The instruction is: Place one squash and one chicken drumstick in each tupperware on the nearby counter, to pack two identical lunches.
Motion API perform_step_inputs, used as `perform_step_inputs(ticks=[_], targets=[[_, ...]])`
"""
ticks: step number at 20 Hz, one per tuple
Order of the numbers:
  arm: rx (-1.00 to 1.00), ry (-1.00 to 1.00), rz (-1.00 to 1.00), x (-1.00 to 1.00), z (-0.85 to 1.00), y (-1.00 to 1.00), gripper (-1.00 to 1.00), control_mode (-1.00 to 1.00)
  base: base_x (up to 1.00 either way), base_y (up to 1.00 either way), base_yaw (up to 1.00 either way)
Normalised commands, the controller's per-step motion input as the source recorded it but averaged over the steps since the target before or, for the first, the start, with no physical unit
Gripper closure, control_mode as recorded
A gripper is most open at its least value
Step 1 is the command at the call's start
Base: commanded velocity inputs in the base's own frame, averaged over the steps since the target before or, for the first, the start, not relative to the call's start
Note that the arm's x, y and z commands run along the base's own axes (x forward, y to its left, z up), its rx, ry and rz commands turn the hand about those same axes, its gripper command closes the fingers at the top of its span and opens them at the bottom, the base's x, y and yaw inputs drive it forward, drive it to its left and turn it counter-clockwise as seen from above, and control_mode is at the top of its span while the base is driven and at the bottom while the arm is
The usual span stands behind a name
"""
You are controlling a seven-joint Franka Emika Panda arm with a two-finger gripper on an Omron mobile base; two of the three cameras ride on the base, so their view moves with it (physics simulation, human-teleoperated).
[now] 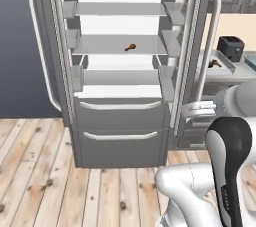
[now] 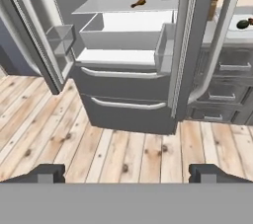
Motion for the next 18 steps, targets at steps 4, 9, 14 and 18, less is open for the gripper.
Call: perform_step_inputs(ticks=[4, 9, 14, 18], targets=[[0.0, 0.0, 0.0, 0.0, 0.0, 0.0, -1.0, 1.0, 0.97, 0.76, 0.12], [0.0, 0.0, 0.0, 0.0, 0.0, 0.0, -1.0, 1.0, 1.0, 0.68, 0.15], [0.0, 0.0, 0.0, 0.0, 0.0, 0.0, -1.0, 1.0, 0.4, 0.41, -0.01], [0.0, 0.0, 0.0, 0.0, 0.0, 0.0, -1.0, 1.0, 0.17, 0.11, -0.21]])
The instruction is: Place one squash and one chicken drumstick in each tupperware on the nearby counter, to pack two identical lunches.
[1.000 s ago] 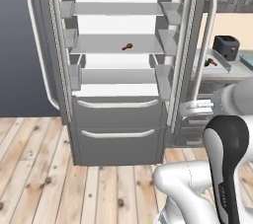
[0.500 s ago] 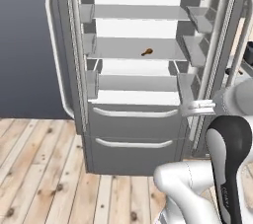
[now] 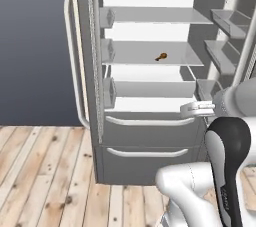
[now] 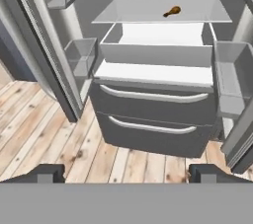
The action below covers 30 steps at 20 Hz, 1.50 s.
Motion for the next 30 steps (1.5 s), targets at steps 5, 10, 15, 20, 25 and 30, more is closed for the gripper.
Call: perform_step_inputs(ticks=[5, 10, 15, 20, 25, 30], targets=[[0.0, 0.0, 0.0, 0.0, 0.0, 0.0, -1.0, 1.0, 0.05, 0.0, -0.28], [0.0, 0.0, 0.0, 0.0, 0.0, 0.0, -1.0, 1.0, 0.3, 0.1, -0.28], [0.0, 0.0, 0.0, 0.0, 0.0, 0.0, -1.0, 1.0, 0.62, 0.17, -0.21], [0.0, 0.0, 0.0, 0.0, 0.0, 0.0, -1.0, 1.0, 0.86, 0.22, -0.15], [0.0, 0.0, 0.0, 0.0, 0.0, 0.0, -1.0, 1.0, 0.74, 0.37, -0.15], [0.0, 0.0, 0.0, 0.0, 0.0, 0.0, -1.0, 1.0, 0.55, 0.51, -0.12]])
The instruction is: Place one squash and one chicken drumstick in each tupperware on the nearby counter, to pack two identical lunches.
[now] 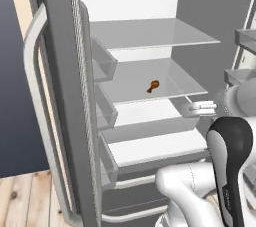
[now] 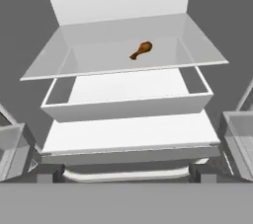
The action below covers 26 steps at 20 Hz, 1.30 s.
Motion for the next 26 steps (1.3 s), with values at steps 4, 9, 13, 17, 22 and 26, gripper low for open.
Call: perform_step_inputs(ticks=[4, 9, 13, 17, 22, 26], targets=[[-0.01, 0.01, -0.04, 0.03, -0.03, 0.04, -1.0, -1.0, 0.11, 0.26, -0.1], [0.0, 0.06, -0.13, 0.38, -0.09, -0.05, -1.0, -1.0, 0.0, 0.0, 0.0], [0.0, 0.03, -0.05, 0.56, -0.03, -0.14, -1.0, -1.0, 0.0, 0.0, 0.0], [0.0, 0.01, 0.0, 0.38, -0.25, -0.05, -1.0, -1.0, 0.0, 0.0, 0.0], [-0.04, -0.03, 0.0, 0.33, -0.48, 0.0, -1.0, -1.0, 0.0, 0.0, 0.0], [-0.02, -0.01, 0.0, 0.48, -0.23, 0.0, -1.0, -1.0, 0.0, 0.0, 0.0]])
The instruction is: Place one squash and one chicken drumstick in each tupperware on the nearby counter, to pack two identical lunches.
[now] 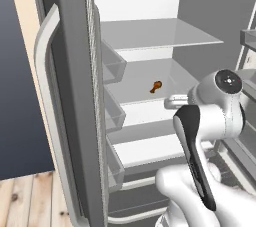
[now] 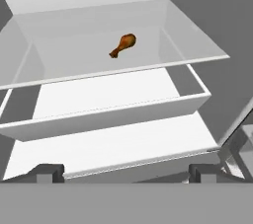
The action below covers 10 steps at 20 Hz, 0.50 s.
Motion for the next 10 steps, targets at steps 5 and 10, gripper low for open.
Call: perform_step_inputs(ticks=[5, 10], targets=[[0.0, 0.02, 0.0, 0.63, 0.0, 0.0, -1.0, -1.0, 0.0, 0.0, 0.0], [0.0, 0.07, 0.0, 0.65, 0.0, 0.0, -1.0, -1.0, 0.0, 0.0, 0.0]])
